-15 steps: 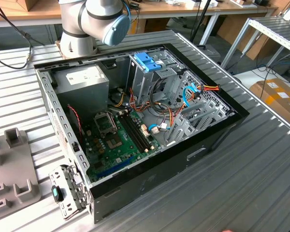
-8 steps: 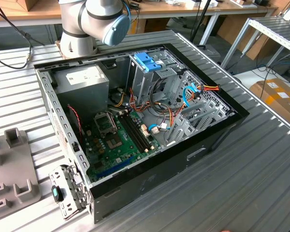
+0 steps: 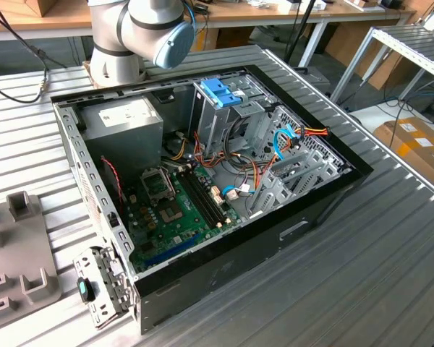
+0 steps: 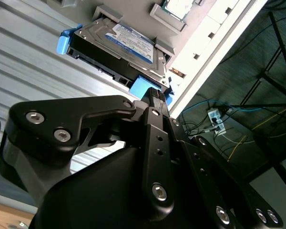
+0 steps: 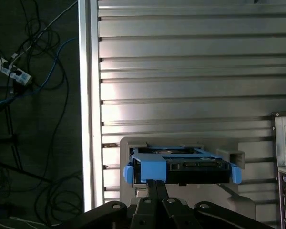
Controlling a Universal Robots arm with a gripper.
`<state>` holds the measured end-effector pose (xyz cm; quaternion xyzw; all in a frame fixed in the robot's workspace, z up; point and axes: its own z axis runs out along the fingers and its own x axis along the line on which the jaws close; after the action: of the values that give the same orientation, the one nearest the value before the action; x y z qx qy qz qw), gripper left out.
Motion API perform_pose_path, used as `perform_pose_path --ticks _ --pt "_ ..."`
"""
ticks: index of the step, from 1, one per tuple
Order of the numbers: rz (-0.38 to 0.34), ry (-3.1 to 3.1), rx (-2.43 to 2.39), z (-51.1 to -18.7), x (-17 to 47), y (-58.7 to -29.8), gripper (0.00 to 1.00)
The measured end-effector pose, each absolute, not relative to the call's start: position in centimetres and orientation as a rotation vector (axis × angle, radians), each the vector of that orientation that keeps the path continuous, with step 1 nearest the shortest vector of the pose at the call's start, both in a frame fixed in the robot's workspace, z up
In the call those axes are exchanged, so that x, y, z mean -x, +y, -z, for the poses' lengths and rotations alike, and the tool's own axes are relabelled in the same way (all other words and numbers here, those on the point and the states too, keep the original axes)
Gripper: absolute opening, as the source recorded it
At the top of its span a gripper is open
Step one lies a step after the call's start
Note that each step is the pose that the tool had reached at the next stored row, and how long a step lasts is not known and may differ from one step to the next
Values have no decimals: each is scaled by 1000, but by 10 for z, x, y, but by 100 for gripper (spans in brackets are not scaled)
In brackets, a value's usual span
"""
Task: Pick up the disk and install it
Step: 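Pick up the disk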
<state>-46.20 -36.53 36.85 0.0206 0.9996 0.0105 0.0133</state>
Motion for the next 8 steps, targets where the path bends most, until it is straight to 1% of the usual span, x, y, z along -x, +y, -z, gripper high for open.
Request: perform_pose_path --ticks 8 --pt "-33 3115 -40 -369 462 -365 11"
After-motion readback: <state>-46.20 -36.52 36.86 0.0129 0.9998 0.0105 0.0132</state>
